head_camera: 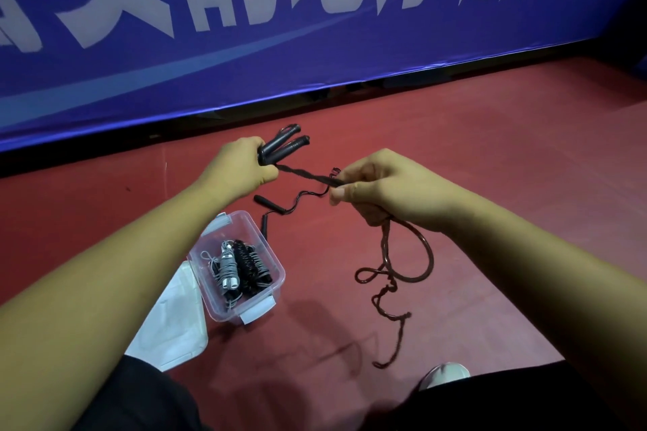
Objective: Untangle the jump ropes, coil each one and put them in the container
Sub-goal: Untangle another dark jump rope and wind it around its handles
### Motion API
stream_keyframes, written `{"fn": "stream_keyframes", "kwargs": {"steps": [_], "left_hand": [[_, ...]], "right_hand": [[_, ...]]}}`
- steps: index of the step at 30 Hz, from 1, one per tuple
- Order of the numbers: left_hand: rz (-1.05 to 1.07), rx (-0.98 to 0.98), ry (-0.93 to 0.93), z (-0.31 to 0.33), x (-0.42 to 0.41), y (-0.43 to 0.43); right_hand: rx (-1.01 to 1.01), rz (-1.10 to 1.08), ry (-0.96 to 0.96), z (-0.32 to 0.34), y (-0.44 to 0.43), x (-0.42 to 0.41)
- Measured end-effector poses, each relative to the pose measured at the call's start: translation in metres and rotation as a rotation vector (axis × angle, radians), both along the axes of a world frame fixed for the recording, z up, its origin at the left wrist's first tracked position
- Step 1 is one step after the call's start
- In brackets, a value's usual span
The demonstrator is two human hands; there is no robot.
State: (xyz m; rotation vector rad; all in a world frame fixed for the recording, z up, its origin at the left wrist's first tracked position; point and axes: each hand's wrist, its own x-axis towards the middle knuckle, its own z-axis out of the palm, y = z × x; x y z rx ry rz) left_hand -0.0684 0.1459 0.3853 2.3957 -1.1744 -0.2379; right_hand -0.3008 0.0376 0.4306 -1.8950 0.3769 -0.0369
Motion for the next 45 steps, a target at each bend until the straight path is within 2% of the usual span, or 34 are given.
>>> {"fn": "stream_keyframes", "kwargs": {"steps": [5,10,12,15,18,20,24,27,29,33,37,41,45], "left_hand": [[-0.17,0.121,0.072,-0.021,-0.028,-0.001],[-0.3,0.182,0.069,-0.02,-0.05,-0.004],[-0.384,0.265,0.022,-0.019,-0.055,-0.004],[-0.52,0.382,-0.025,-0.02,-0.06,-0.001],[-0.658,0.401,0.045,-0.017,-0.065,0.003],[-0.713,0.387,0.011,-0.012,-0.068,0.005],[-0.781,0.257,0.03,0.0,-0.08,0.009],[-0.804,0.138,0.077,0.006,-0.091,0.013],[-0.765,0.056,0.127,0.008,-0.095,0.013],[-0.651,-0.156,0.355,0.016,-0.094,0.016],[-0.527,-0.363,0.381,0.022,-0.081,0.012],[-0.33,-0.336,0.342,0.027,-0.059,0.005],[-0.217,-0.361,0.336,0.024,-0.034,0.002]], "right_hand": [[-0.056,-0.091,-0.094,0.009,-0.005,-0.003],[-0.456,-0.125,-0.058,0.025,-0.02,-0.011],[-0.617,-0.091,-0.05,0.025,-0.023,-0.01],[-0.739,-0.058,-0.07,0.016,-0.023,-0.006],[-0.832,-0.072,-0.082,0.009,-0.028,-0.005],[-0.866,-0.098,-0.087,0.004,-0.033,-0.005],[-0.842,-0.155,-0.087,-0.005,-0.047,-0.006],[-0.725,-0.196,-0.089,-0.008,-0.056,-0.007],[-0.614,-0.218,-0.102,-0.01,-0.059,-0.01],[-0.435,-0.191,-0.071,-0.012,-0.059,-0.011],[-0.351,-0.182,-0.081,-0.015,-0.055,-0.009],[-0.327,-0.054,0.031,-0.019,-0.041,-0.003],[-0.3,-0.017,0.023,-0.014,-0.027,0.007]]}}
